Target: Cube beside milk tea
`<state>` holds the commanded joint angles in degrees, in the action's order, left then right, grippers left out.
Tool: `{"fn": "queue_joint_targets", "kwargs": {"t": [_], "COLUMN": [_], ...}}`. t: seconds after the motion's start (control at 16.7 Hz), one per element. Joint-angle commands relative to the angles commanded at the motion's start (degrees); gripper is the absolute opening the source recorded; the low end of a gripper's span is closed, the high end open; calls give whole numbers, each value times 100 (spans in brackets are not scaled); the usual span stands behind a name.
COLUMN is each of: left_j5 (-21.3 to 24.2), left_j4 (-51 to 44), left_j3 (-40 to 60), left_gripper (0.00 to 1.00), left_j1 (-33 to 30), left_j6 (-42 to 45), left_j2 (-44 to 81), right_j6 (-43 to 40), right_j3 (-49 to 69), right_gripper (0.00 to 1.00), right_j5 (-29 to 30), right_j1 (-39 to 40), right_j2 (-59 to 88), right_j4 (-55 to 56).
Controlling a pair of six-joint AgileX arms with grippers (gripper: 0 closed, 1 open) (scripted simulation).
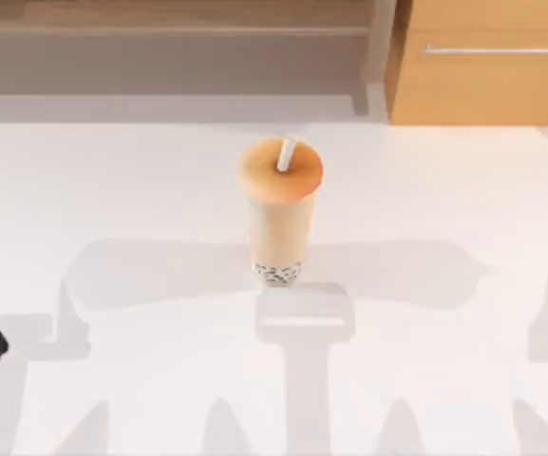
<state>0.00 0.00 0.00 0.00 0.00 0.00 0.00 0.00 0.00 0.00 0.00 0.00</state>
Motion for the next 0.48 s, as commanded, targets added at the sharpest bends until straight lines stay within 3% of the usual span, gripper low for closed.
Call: {"fn": "queue_joint_targets", "kwargs": {"t": [0.24, 0.48], "left_j5": [34, 202], "left_j4": [154, 923], "left_j3": [77, 492], "left_gripper": [100, 100], "left_j1": [19, 117], "left_j6": [7, 30], "left_j2": [175, 1258], "right_j6": [0, 0], "right_j3": [0, 0], "right_gripper": [100, 100], "right_j5": [0, 0], "right_j1": [0, 0], "right_j2": [0, 0], "right_j4": [0, 0]}}
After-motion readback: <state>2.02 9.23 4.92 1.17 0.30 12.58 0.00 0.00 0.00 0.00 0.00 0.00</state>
